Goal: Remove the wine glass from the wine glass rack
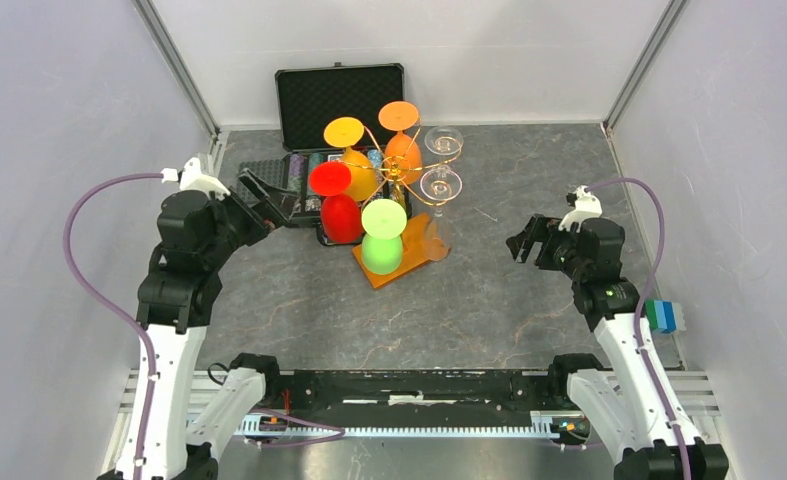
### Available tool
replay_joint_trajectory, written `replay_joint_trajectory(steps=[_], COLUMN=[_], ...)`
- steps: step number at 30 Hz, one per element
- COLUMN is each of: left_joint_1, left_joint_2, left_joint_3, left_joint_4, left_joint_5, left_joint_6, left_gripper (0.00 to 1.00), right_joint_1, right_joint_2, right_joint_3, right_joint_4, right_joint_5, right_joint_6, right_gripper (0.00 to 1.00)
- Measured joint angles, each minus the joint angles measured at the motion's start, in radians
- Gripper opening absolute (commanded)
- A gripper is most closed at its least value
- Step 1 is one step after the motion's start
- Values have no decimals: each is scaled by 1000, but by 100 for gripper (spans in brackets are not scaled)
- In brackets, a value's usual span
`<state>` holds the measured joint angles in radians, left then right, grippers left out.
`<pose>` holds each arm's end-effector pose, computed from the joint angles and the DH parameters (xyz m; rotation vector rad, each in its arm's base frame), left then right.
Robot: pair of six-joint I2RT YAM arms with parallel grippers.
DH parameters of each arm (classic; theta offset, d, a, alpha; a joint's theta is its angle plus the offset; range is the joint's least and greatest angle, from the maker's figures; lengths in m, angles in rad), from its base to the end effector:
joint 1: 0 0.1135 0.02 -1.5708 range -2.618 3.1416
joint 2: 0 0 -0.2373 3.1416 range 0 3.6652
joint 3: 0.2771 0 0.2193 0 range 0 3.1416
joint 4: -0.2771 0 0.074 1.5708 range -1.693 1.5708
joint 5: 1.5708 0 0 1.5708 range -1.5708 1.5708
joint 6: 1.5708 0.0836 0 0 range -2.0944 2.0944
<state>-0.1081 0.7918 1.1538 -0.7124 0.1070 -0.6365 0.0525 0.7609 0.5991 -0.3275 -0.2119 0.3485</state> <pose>0.1749 -0.0280 0.3592 -0.4420 1.9156 -0.5977 0.2022 0.0282 0.2292 0.1751 2.0735 0.4648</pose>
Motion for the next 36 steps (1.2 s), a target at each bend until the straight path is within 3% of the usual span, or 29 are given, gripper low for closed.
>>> replay_joint_trajectory(steps=[9,17,26,30,36], left_joint_1=[0,0,0,0,0], left_joint_2=[-1,27,32,31,26], left_joint_3=[75,119,119,119,116], left_joint_4=[-4,15,19,19,19], left_joint_5=[36,146,232,236,234], left_joint_6=[-5,6,58,77,93], left_gripper=[100,100,100,100,100], right_joint_1=[3,46,259,310,341], right_joint_2=[-58,-45,102,141,224], right_joint_3=[55,72,120,129,201], right_joint_4=[43,374,677,723,692], right_joint_5=[-174,-386,-359,-299,-229], right_joint_6=[161,487,762,826,855], right_gripper=[90,88,86,78,56])
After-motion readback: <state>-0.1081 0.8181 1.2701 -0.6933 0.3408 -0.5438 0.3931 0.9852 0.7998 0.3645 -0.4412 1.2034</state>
